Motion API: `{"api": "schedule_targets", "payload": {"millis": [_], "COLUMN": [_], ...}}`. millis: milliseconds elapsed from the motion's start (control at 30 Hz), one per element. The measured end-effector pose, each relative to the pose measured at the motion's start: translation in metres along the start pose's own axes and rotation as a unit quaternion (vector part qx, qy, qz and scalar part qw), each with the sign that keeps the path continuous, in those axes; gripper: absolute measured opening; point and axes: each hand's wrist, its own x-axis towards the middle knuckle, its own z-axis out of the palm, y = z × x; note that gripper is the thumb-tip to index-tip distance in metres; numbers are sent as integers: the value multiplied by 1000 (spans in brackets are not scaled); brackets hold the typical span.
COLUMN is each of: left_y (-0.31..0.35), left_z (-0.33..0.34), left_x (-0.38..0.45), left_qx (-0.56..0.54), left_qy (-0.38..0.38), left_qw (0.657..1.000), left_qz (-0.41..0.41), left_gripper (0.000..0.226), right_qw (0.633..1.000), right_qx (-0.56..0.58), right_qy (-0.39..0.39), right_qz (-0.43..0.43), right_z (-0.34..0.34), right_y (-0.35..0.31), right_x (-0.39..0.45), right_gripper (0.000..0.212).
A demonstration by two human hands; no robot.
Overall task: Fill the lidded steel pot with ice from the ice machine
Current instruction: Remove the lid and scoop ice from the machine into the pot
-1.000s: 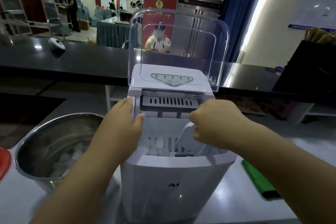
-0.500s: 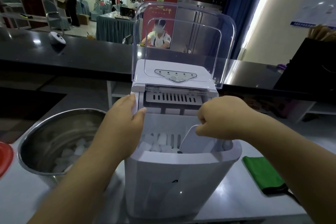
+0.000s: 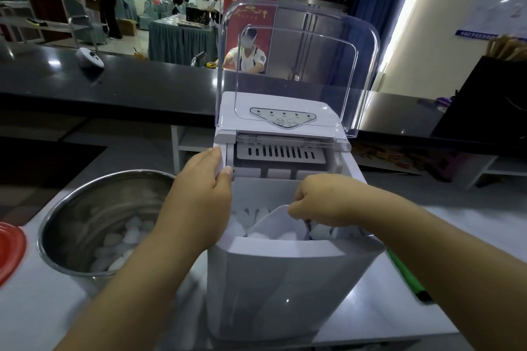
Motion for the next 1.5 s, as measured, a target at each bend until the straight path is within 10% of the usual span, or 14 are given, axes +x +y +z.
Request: {"api": "schedule_targets", "payload": {"millis": [1500], "left_y": [-2], "left_z": [-4], "left_x": [-2], "left_qx": [-76], "left_qy": [31], "left_qw": [997], "left_qz": [11], "left_gripper": [36], "right_qw": [905], "right_qx": [414], "right_qy": [8], "right_qz": [98], "right_z": [9], "right_y": [7], "right_x": [1], "right_gripper": [14]}}
